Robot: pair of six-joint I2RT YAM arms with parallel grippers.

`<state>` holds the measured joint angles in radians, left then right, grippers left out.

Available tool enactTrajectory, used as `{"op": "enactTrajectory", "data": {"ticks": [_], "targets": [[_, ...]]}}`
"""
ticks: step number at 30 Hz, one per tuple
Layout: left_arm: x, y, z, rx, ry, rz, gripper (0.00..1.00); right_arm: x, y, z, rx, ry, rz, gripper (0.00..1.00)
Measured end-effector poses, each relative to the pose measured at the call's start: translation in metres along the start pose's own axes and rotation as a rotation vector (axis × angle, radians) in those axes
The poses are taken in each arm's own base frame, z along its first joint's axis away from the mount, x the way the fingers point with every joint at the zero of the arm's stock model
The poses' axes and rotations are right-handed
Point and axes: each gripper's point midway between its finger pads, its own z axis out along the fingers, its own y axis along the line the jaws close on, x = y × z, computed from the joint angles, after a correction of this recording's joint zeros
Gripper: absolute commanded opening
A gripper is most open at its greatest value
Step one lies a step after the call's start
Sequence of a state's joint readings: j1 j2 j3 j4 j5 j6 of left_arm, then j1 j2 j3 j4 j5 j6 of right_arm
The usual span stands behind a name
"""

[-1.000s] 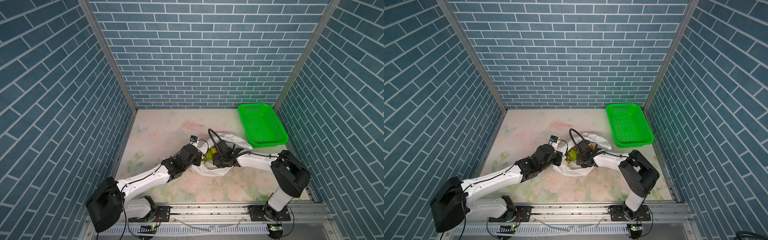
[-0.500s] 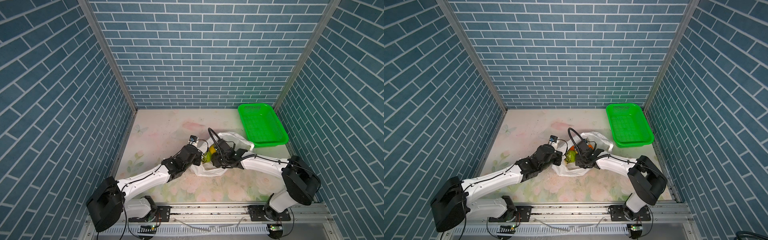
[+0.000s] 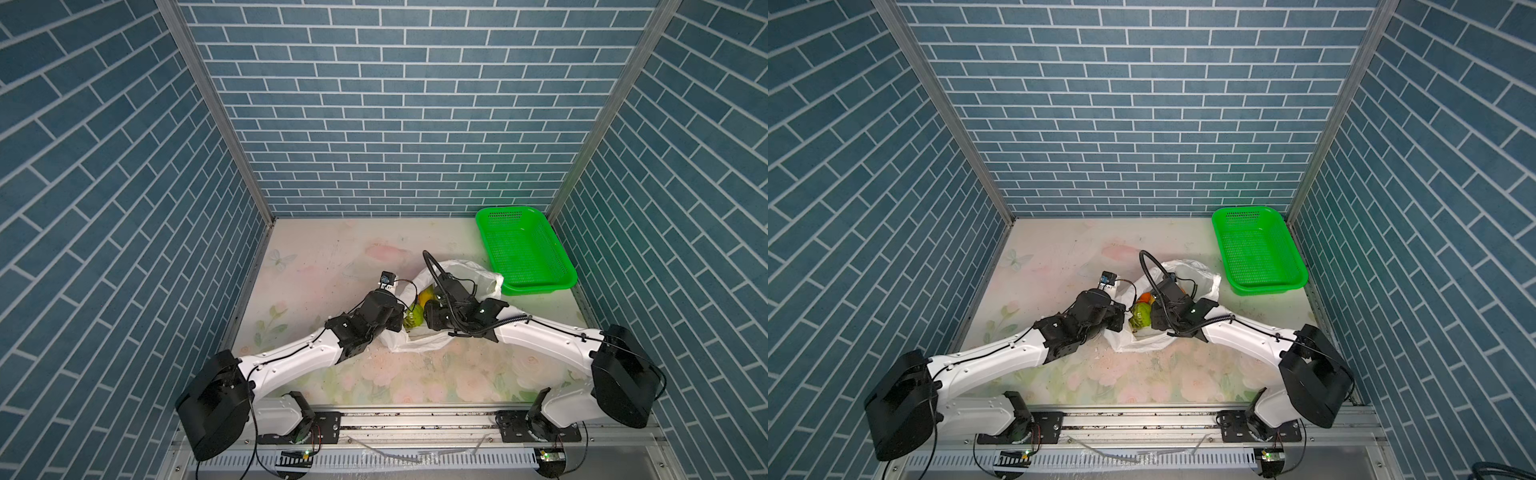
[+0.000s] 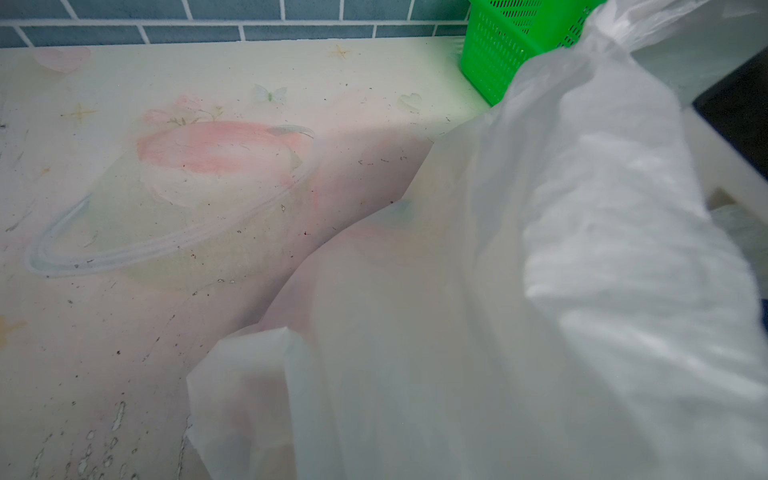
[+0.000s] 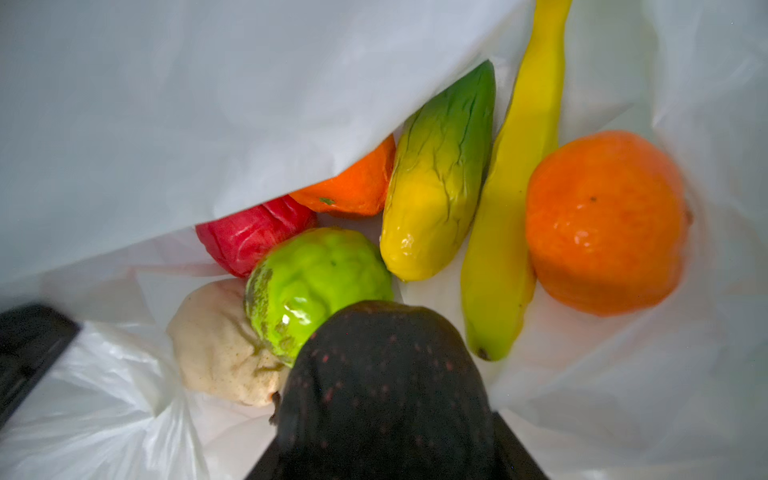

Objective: Untie the knot of the plastic bag and take out the fruit
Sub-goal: 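Close the right gripper on the dark avocado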

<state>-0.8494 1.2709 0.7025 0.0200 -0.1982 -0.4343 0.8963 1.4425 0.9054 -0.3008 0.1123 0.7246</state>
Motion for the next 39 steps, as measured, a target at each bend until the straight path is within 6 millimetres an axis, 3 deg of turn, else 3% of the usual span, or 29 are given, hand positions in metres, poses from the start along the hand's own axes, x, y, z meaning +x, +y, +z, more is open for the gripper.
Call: {"op": "enactTrajectory", "data": {"ticks": [11, 18, 21, 25, 34, 39], "targets": [[-0.003, -0.012, -0.002, 0.042, -0.015, 0.007, 0.0, -0.008, -0.012, 0.004, 0.016, -0.012, 0.034, 0.58], [0.001, -0.022, 0.003, 0.074, -0.01, 0.02, 0.0, -0.003, -0.019, 0.033, 0.035, 0.024, 0.052, 0.55], [0.002, -0.023, 0.004, 0.076, -0.005, 0.025, 0.0, -0.005, -0.016, 0.035, 0.014, 0.018, 0.056, 0.55], [0.002, -0.024, 0.004, 0.078, -0.006, 0.027, 0.0, -0.014, -0.002, 0.025, -0.051, -0.01, 0.058, 0.55], [0.0, -0.026, 0.006, 0.081, -0.009, 0.031, 0.0, -0.036, 0.027, -0.027, -0.188, -0.118, 0.025, 0.57], [0.0, -0.026, 0.006, 0.081, -0.01, 0.03, 0.0, -0.031, 0.019, -0.016, -0.142, -0.101, 0.02, 0.6]]}}
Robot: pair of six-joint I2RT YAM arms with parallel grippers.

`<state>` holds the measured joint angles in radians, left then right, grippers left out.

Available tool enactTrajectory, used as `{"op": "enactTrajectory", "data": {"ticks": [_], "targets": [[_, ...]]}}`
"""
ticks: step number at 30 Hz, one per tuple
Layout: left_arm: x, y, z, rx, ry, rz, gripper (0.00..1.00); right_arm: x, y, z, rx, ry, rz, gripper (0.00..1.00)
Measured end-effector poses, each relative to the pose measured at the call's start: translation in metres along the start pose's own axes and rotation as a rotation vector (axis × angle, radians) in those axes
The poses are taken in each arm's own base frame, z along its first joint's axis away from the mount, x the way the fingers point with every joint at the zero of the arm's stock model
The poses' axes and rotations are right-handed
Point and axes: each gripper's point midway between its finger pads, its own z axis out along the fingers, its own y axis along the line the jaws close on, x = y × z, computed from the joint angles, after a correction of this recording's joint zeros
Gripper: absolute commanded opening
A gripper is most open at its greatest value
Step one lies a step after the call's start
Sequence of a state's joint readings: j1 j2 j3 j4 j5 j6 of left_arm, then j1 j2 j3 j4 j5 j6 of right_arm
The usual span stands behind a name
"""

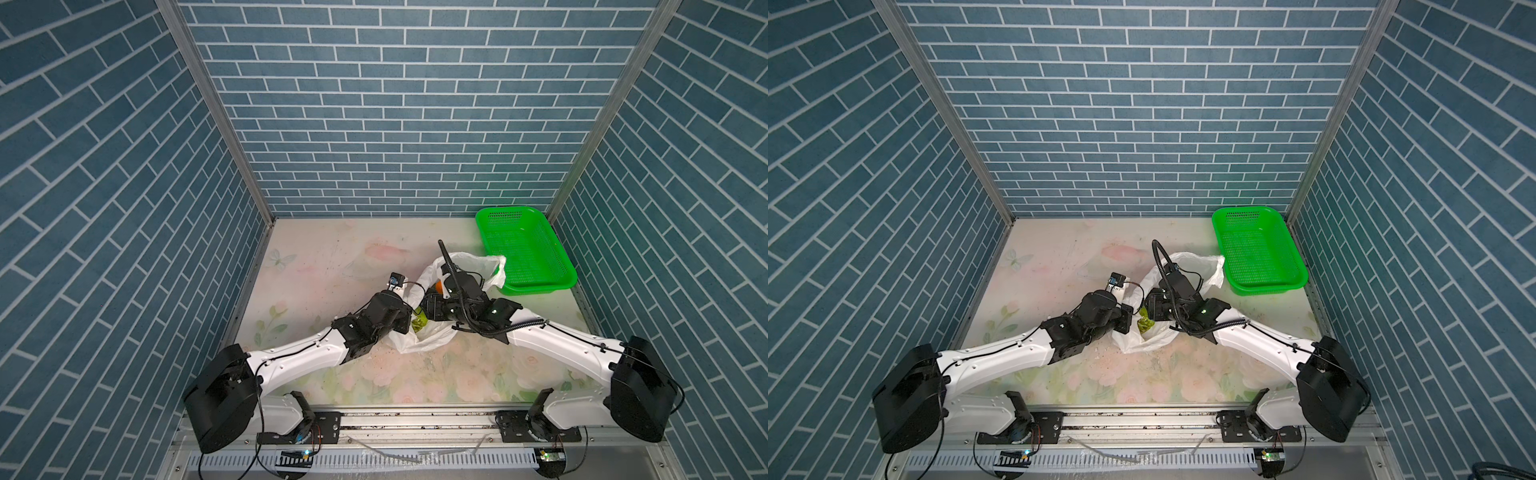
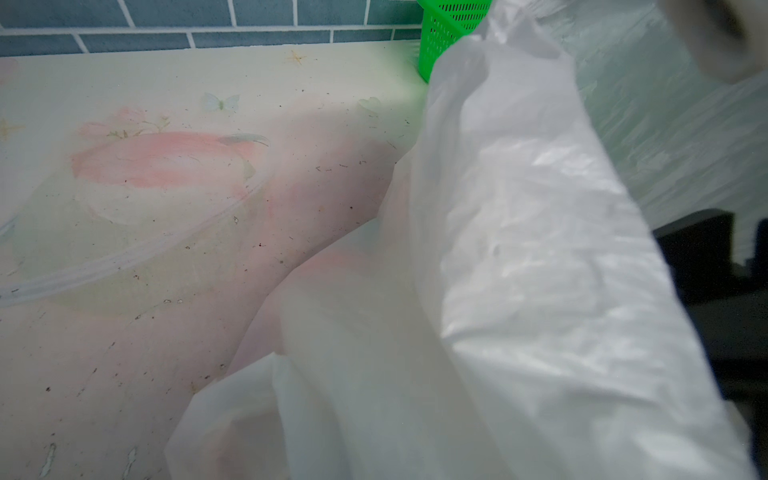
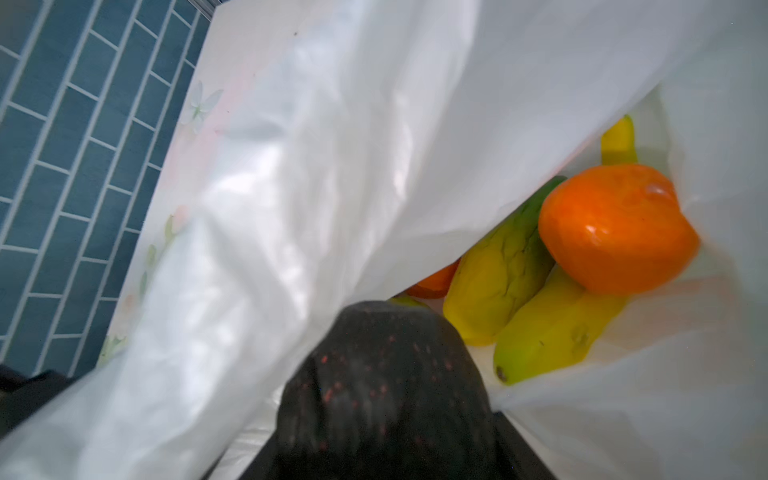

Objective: Untie the knot of the plastic bag and take out the fruit
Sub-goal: 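Close the right gripper on the dark avocado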

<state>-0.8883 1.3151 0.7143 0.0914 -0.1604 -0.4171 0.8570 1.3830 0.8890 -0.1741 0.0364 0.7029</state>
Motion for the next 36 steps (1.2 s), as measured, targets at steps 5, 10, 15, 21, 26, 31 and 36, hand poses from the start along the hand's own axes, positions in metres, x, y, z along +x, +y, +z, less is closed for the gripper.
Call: {"op": "enactTrajectory", "data": {"ticks": [5, 10, 15, 21, 26, 31, 36], "targets": [[-0.001, -0.001, 0.0, 0.002, -0.002, 0.003, 0.0, 0.022, -0.038, 0.028, 0.143, 0.084, 0.033, 0.71], [-0.001, -0.003, -0.001, 0.008, -0.005, 0.01, 0.0, 0.019, -0.047, 0.025, 0.191, 0.084, 0.047, 0.76], [-0.004, -0.005, -0.004, 0.014, -0.015, 0.015, 0.0, 0.013, -0.036, 0.014, 0.181, 0.094, 0.04, 0.76], [-0.004, -0.006, -0.004, 0.017, -0.017, 0.017, 0.0, 0.022, -0.039, 0.014, 0.212, 0.14, 0.053, 0.68], [-0.004, -0.007, -0.004, 0.019, -0.018, 0.018, 0.0, 0.041, -0.052, 0.031, 0.267, 0.219, 0.058, 0.64], [-0.005, -0.007, -0.005, 0.021, -0.02, 0.024, 0.0, 0.052, -0.058, 0.042, 0.287, 0.254, 0.061, 0.56], [-0.005, -0.007, -0.005, 0.021, -0.021, 0.027, 0.0, 0.051, -0.056, 0.046, 0.279, 0.248, 0.07, 0.46]]}}
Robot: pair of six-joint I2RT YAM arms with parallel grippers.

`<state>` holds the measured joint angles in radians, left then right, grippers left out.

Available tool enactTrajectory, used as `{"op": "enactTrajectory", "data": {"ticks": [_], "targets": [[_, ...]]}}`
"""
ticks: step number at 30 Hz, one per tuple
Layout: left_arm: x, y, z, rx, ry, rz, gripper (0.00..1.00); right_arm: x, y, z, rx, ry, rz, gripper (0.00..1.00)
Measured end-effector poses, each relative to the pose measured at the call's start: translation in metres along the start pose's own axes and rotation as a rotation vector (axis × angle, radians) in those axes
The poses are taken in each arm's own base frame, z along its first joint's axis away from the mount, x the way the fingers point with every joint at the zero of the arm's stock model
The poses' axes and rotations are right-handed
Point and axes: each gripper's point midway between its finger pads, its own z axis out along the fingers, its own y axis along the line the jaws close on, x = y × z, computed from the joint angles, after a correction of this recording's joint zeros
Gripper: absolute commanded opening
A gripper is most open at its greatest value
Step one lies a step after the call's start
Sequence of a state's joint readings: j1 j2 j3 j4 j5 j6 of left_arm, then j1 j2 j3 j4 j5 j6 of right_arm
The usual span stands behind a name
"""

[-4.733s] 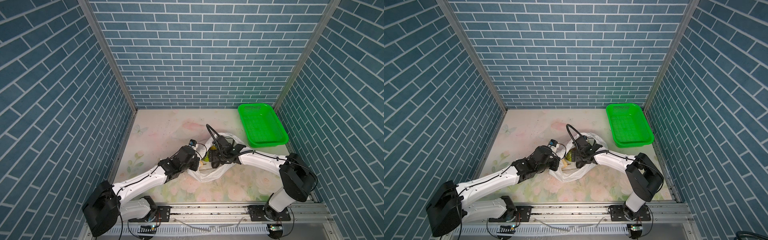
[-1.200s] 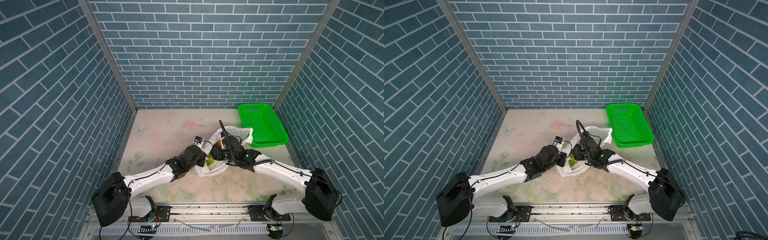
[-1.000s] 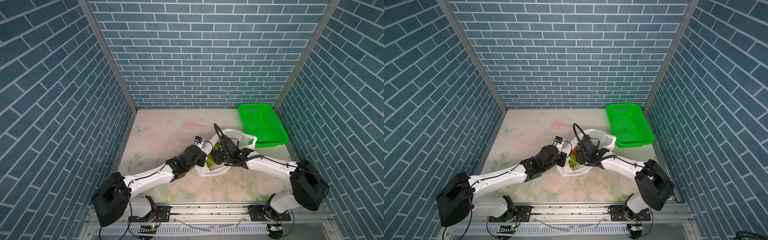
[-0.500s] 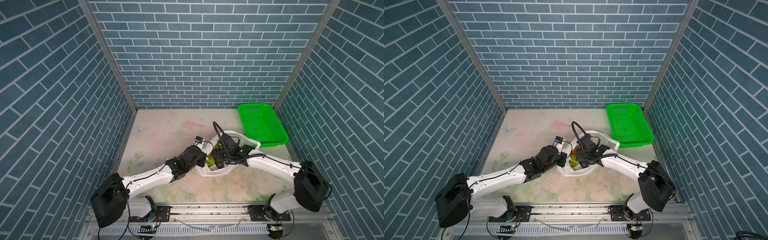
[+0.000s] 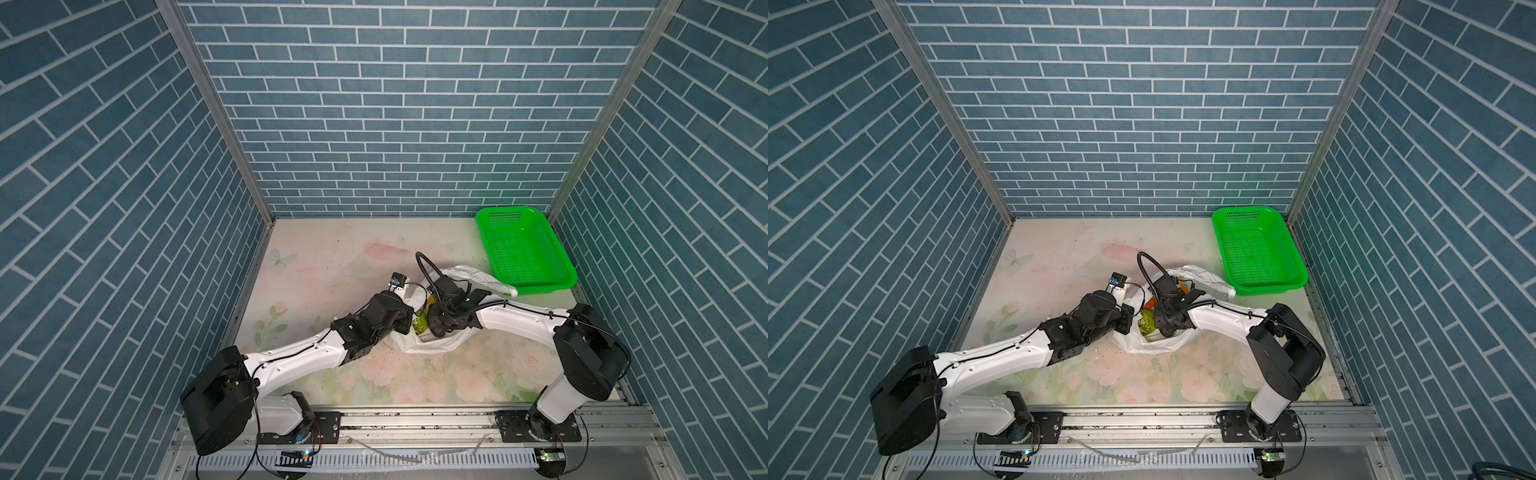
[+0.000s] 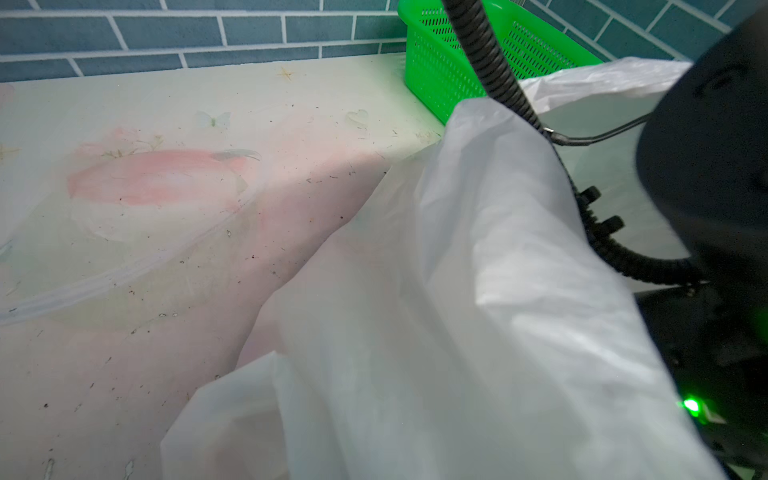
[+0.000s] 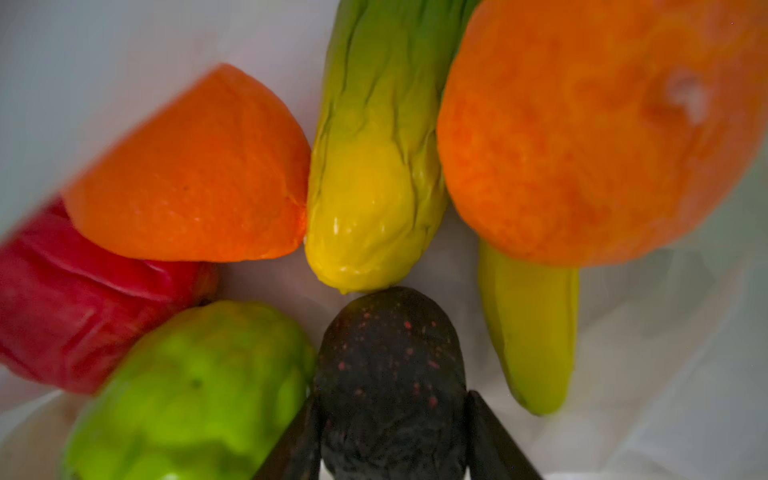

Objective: Untie the knot of the plastic bag and take out the fruit
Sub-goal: 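Close the right gripper on the dark avocado, then lift the avocado out of the bag toward the green basket with the right gripper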

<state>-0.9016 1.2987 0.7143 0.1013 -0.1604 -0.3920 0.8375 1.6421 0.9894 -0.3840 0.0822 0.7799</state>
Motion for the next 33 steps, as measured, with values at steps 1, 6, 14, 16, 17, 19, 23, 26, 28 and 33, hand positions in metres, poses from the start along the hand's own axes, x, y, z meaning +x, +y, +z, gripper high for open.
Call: {"op": "enactTrajectory", "data": {"ticks": [1, 6, 14, 16, 17, 19, 23, 26, 28, 33], "targets": [[0.0, 0.0, 0.0, 0.0, 0.0, 0.0, 0.0, -0.001, 0.0, 0.0, -0.002, -0.002, 0.001, 0.45], [0.0, 0.0, 0.0, 0.0, -0.002, 0.002, 0.0, -0.004, 0.007, -0.008, -0.033, -0.022, 0.0, 0.42], [-0.001, 0.001, 0.0, -0.004, -0.004, 0.006, 0.0, -0.008, 0.04, -0.061, -0.182, -0.097, -0.062, 0.41], [-0.001, 0.002, 0.0, -0.01, -0.007, 0.006, 0.0, -0.003, 0.047, -0.068, -0.207, -0.092, -0.082, 0.41], [-0.002, 0.002, 0.0, -0.013, -0.008, 0.007, 0.0, 0.0, 0.05, -0.07, -0.214, -0.087, -0.09, 0.41], [-0.002, 0.004, 0.0, -0.021, -0.011, 0.007, 0.0, 0.008, 0.053, -0.075, -0.225, -0.07, -0.107, 0.41], [-0.004, 0.006, -0.001, -0.033, -0.019, 0.006, 0.0, 0.019, 0.055, -0.093, -0.251, -0.056, -0.131, 0.41], [-0.006, 0.007, -0.003, -0.039, -0.026, 0.005, 0.0, 0.019, 0.056, -0.119, -0.278, -0.068, -0.139, 0.4], [-0.006, 0.007, -0.003, -0.042, -0.026, 0.006, 0.0, 0.009, 0.06, -0.145, -0.304, -0.099, -0.141, 0.4], [-0.004, 0.008, -0.003, -0.045, -0.019, 0.008, 0.0, -0.033, 0.065, -0.211, -0.374, -0.227, -0.119, 0.39]]}}
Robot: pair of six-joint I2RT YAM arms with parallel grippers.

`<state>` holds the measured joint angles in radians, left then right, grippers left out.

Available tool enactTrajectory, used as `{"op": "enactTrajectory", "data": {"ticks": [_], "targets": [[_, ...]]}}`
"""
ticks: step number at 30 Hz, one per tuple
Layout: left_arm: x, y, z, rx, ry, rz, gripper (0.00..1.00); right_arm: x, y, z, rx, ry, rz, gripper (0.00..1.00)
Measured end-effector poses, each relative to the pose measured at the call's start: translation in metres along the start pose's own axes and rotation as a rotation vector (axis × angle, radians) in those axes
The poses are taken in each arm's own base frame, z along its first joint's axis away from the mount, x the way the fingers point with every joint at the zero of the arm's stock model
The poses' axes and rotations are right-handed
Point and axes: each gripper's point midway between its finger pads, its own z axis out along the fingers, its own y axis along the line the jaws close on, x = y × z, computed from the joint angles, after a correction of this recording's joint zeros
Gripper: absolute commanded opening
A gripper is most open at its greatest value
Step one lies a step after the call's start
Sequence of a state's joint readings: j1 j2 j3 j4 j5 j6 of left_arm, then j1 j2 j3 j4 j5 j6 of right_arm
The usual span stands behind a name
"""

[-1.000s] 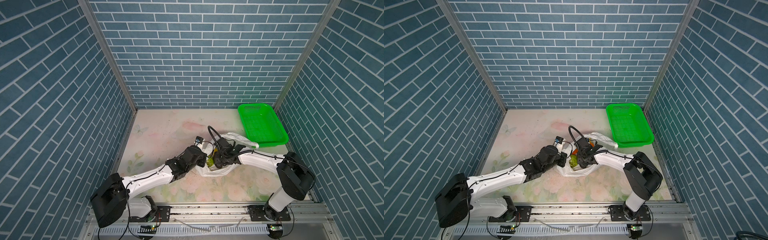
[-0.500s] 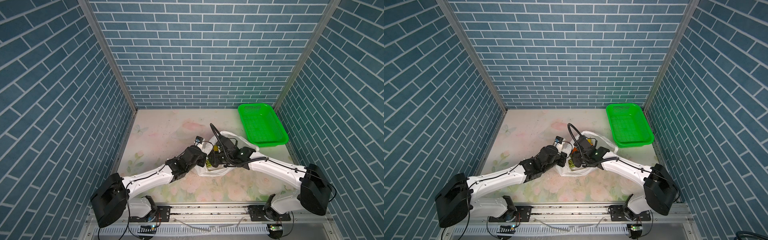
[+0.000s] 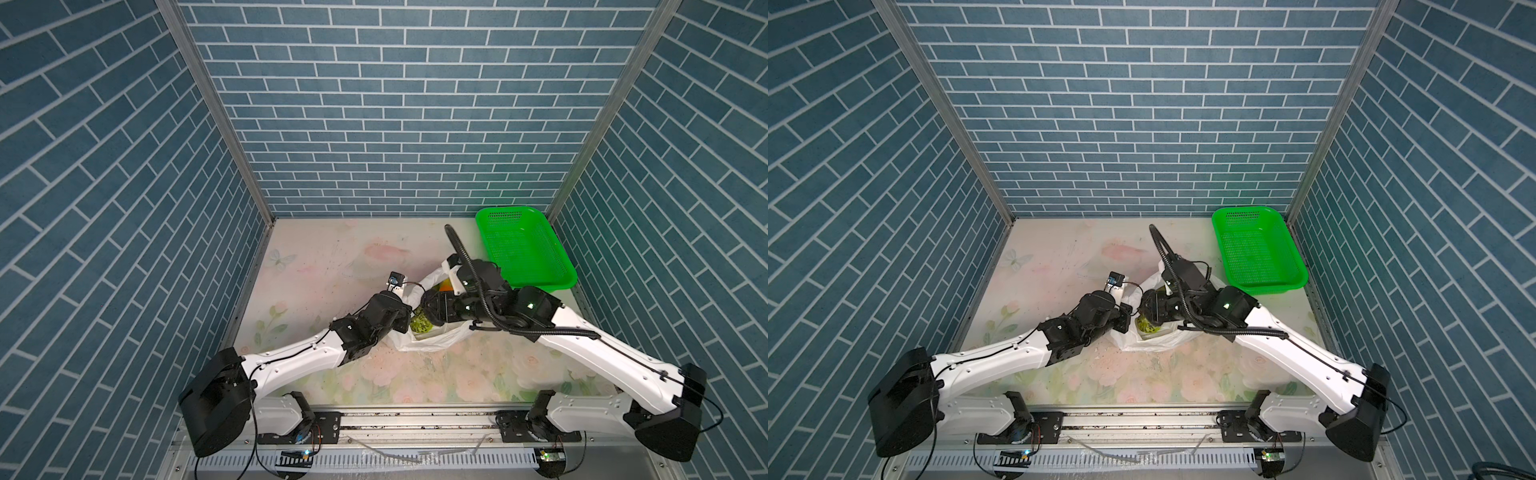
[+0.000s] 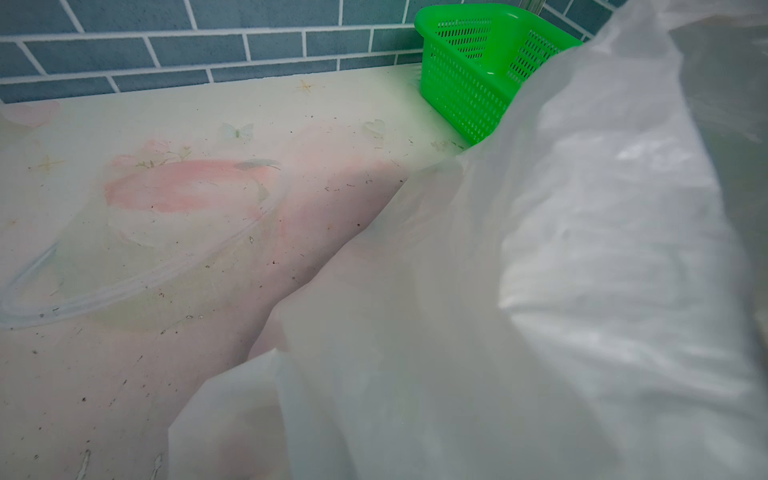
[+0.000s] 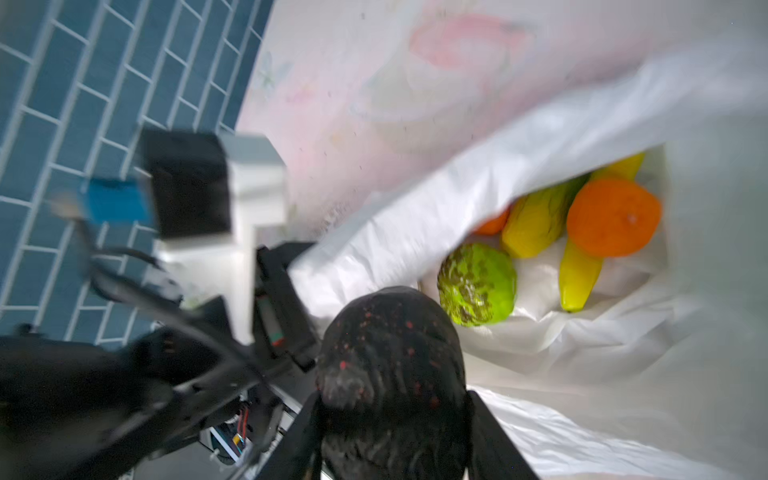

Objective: Untie the knot of the plastic bag and take out the fruit
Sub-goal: 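Lift the avocado out of the bag toward the green basket with the right gripper, then open the right gripper to drop the avocado into the green basket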

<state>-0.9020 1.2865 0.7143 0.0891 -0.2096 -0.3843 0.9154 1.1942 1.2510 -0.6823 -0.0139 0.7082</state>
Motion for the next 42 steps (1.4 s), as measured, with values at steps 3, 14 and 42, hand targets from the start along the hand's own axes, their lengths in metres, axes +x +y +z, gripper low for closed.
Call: {"op": "enactTrajectory", "data": {"ticks": [3, 14, 42], "targets": [[0.0, 0.0, 0.0, 0.0, 0.002, 0.0, 0.0, -0.037, -0.016, -0.028, 0.009, -0.108, 0.055, 0.39], [0.002, -0.002, -0.001, 0.014, 0.011, 0.002, 0.0, -0.113, -0.162, -0.081, 0.263, -0.334, 0.293, 0.38], [-0.003, -0.008, 0.003, 0.005, 0.026, 0.049, 0.0, -0.092, -0.423, 0.039, 0.588, -0.115, 0.527, 0.48]]}}
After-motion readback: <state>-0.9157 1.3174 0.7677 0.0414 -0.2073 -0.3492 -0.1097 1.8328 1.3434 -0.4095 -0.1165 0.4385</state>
